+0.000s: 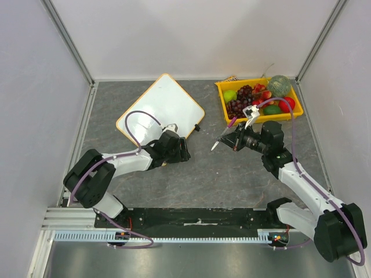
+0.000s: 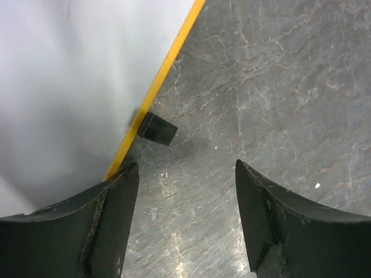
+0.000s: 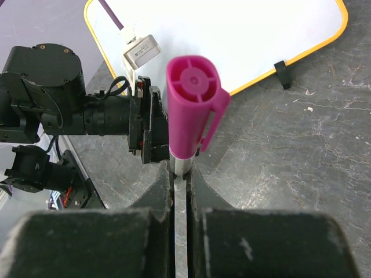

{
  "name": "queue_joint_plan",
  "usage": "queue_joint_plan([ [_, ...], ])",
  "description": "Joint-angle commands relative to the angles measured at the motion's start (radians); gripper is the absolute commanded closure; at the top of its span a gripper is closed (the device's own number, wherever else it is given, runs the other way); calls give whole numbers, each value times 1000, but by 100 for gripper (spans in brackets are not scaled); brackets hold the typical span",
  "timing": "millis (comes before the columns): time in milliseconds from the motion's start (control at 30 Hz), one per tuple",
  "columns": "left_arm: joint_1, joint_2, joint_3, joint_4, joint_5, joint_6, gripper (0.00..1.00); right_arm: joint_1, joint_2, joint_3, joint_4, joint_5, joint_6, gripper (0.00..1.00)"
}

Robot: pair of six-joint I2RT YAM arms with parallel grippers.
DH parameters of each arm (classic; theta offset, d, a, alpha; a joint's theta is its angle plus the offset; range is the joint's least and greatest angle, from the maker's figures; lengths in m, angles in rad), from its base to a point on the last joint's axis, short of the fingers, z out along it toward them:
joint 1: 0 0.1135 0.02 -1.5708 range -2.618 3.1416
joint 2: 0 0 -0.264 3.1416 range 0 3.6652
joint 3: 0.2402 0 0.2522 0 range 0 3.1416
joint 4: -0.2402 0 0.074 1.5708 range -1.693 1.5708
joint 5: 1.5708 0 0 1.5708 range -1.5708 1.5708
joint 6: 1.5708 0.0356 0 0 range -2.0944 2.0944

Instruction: Write a sentence on the whiteboard

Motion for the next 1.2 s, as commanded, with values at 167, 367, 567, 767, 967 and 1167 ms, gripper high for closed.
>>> queue_joint_plan([
  [167,-2,77,87,-134,-246,-70,30,-12,17,-4,16,-23,-27,100],
  [367,-2,126,147,-242,-314,-62,40,-15,26,-11,22,-23,-24,100],
  [567,3,140,164,-286,-361,-48,53,-15,35,-12,28,-29,-24,100],
  [767,7,160,174,-320,-371,-41,89,-18,40,-12,31,-34,-24,100],
  [967,6,123,138,-317,-366,-25,98,-18,37,-11,33,-37,-21,100],
  [1167,-17,48,77,-300,-332,-27,98,-20,32,2,31,-37,-18,100],
])
